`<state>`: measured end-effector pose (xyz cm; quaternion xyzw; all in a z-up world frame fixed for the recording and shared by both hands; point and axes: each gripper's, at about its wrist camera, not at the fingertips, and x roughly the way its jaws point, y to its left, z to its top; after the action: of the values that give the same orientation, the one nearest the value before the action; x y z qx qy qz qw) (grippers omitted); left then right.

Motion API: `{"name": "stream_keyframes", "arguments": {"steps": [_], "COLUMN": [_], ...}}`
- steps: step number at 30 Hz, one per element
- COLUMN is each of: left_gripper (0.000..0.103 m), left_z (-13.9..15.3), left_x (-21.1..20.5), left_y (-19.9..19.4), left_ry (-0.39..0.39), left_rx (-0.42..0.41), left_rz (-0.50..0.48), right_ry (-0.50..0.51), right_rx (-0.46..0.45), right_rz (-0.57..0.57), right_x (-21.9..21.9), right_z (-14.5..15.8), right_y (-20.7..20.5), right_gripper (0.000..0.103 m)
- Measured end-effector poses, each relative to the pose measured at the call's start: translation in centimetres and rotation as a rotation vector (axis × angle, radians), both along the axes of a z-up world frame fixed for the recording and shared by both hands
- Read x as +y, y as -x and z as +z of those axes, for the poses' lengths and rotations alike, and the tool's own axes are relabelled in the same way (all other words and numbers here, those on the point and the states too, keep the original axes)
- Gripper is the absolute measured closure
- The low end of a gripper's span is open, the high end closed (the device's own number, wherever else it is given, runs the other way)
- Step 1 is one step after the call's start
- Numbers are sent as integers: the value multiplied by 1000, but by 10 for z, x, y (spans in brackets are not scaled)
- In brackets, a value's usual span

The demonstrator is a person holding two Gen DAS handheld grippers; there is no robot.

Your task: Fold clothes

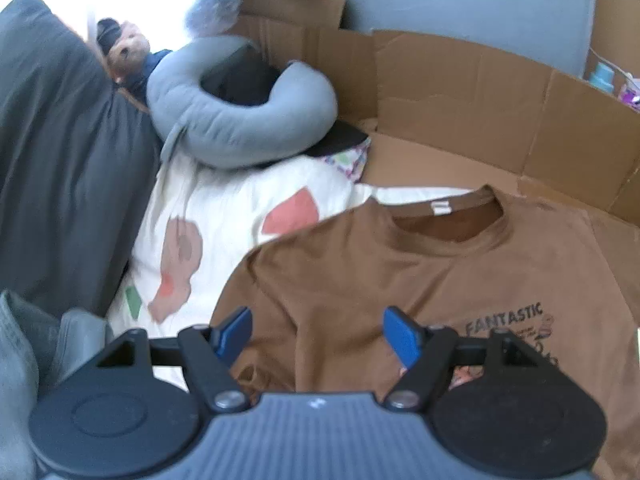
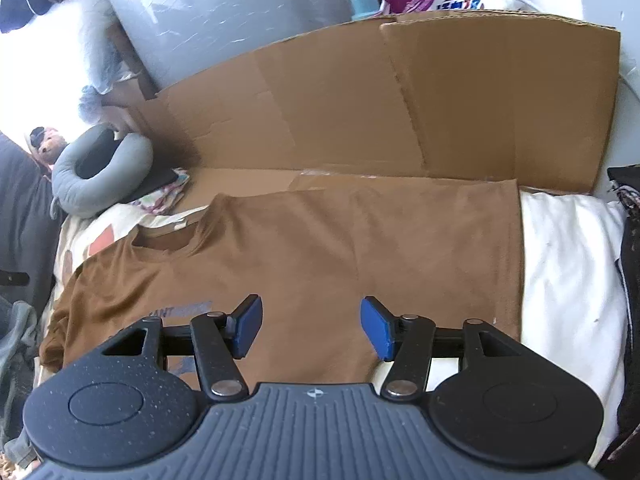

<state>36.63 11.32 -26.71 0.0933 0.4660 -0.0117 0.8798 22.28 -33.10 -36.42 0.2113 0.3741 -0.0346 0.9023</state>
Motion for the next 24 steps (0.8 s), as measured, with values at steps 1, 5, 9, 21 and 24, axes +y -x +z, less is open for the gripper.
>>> {"name": "stream_keyframes", "arguments": {"steps": [1, 5, 9, 21, 24], "left_gripper": [28, 27, 26, 26, 26], "left_z": [-3, -16, -27, -28, -21], "left_x": [5, 18, 34, 82, 95], "left_y": [2, 8, 17, 37, 39], "left_ry": [8, 12, 23, 78, 97], "left_rx": [1, 7, 30, 42, 41], "left_rz": [13, 30, 76, 156, 172], "right_ry": [-4, -7, -4, 77, 107], "right_rx": [4, 24, 29, 95, 99], "right_rz": [3, 27, 32, 176, 205], "right_x": [2, 11, 19, 69, 79], "right_z": [0, -1, 5, 15, 24], "right_y": [0, 0, 3, 21, 24], "right_gripper": [41, 41, 40, 39, 39]}}
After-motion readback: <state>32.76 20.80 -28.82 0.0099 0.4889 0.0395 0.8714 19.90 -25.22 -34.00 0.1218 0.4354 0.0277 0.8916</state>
